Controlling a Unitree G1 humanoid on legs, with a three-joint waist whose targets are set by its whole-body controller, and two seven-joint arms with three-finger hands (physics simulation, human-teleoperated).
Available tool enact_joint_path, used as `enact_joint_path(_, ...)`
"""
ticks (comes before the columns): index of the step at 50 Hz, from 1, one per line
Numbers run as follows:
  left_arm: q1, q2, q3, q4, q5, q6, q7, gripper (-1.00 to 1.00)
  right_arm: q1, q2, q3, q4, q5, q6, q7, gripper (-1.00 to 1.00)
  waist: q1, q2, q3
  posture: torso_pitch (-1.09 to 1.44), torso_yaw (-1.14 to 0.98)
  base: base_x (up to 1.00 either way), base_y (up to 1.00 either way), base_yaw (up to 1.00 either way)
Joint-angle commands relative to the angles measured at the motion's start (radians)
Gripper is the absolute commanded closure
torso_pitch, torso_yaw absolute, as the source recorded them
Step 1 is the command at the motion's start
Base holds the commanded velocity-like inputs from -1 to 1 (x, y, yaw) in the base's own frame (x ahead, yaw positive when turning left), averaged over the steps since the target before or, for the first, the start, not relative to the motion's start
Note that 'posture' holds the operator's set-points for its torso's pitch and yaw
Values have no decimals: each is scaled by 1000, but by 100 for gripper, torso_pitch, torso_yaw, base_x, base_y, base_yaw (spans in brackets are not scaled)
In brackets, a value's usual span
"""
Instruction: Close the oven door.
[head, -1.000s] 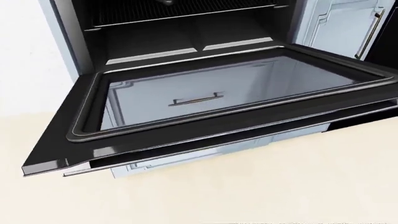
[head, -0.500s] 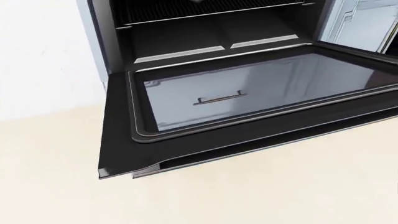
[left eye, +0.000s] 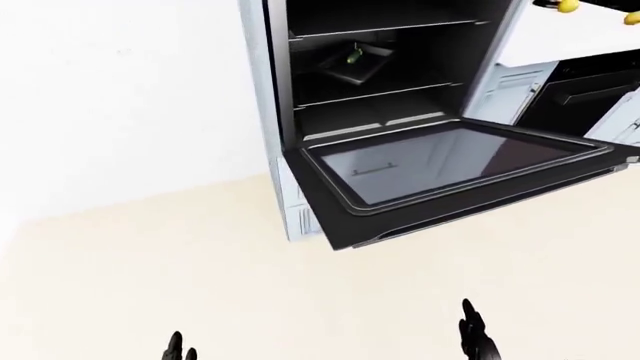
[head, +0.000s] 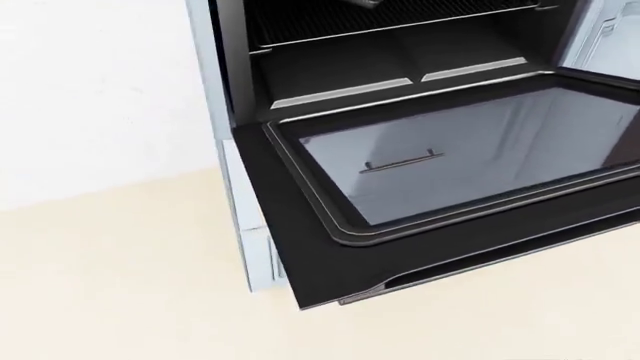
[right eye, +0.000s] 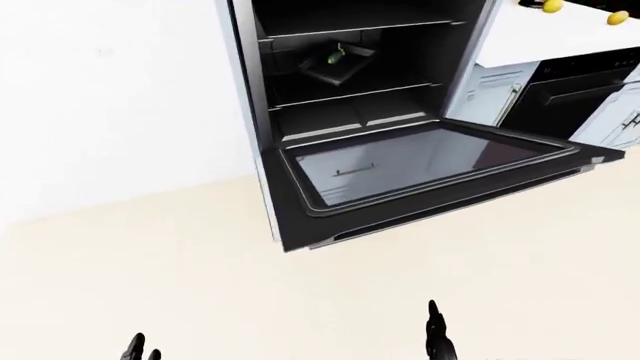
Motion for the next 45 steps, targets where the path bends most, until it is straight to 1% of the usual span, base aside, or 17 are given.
enact_joint_path(1,-7,9,3,-17,-4,-24,-4,-100,-10,-9,-1,-16,1,-22,-1,-100,-1,-7,-10,0,0,0,42,0)
enact_joint_path(2,-7,9,3,-17,-4,-24,-4,-100,-10,-9,-2,-16,1,-22,-1,-100,-4,-34,-19,0,0,0,42,0)
enact_joint_path(3,-7,8,3,-17,-4,-24,-4,-100,-10,-9,-2,-16,1,-22,-1,-100,-16,4,-12,0,0,0,42,0)
enact_joint_path(7,-9,9,2,-18,-5,-23,-4,-100,-12,-9,-3,-17,2,-21,0,-100,-18,1,-20,0,0,0,43,0)
enact_joint_path(10,-10,10,2,-17,-4,-22,-4,-100,-13,-9,-2,-17,2,-21,0,-100,-15,29,-13,0,0,0,43,0)
enact_joint_path(13,-11,10,2,-17,-4,-21,-4,-100,-13,-10,-3,-17,3,-21,0,-100,-14,85,-15,0,0,0,42,0)
enact_joint_path(15,-11,9,2,-17,-3,-21,-3,-100,-14,-11,0,-17,-1,-22,-6,-100,-6,167,-37,0,0,0,42,0)
enact_joint_path(18,-11,8,1,-18,-3,-22,-2,-100,-12,-12,9,-16,-18,-31,-21,-100,8,113,-20,0,0,0,33,0)
enact_joint_path(27,-8,6,-8,-18,-9,-26,0,-100,-9,-6,17,-15,-51,-40,-13,-100,1,96,-4,0,0,0,0,0)
enact_joint_path(29,-8,7,-7,-18,-9,-26,-1,-100,-10,-11,32,-14,-96,-67,-102,-100,5,87,-2,0,0,0,0,0)
enact_joint_path(30,-8,8,-7,-18,-8,-25,-1,-100,-7,3,-7,-17,-45,-175,-30,-100,7,82,-2,0,0,0,0,0)
enact_joint_path(31,-8,8,-7,-17,-7,-25,-1,-100,-6,-15,46,-11,-143,-159,-160,-100,8,78,-2,0,0,0,0,0)
enact_joint_path(35,-9,9,-3,-17,-6,-23,-4,-100,-9,-15,15,-13,-125,-143,-151,-100,16,60,1,0,0,0,0,0)
enact_joint_path(36,-8,9,-3,-17,-6,-23,-4,-100,-7,-29,46,-12,-191,-159,-250,-100,19,54,3,0,0,0,0,0)
enact_joint_path(41,-9,10,-1,-17,-3,-21,-6,-100,-8,-19,8,-12,-137,-131,-177,-100,25,-10,3,0,0,0,0,0)
enact_joint_path(42,-9,10,0,-17,-3,-21,-6,-100,-8,-18,6,-13,-133,-129,-169,-100,28,18,-5,0,0,0,0,0)
enact_joint_path(45,-11,13,4,-16,-1,-17,-9,-100,-8,-17,2,-13,-122,-124,-157,-100,20,27,-18,0,0,0,0,0)
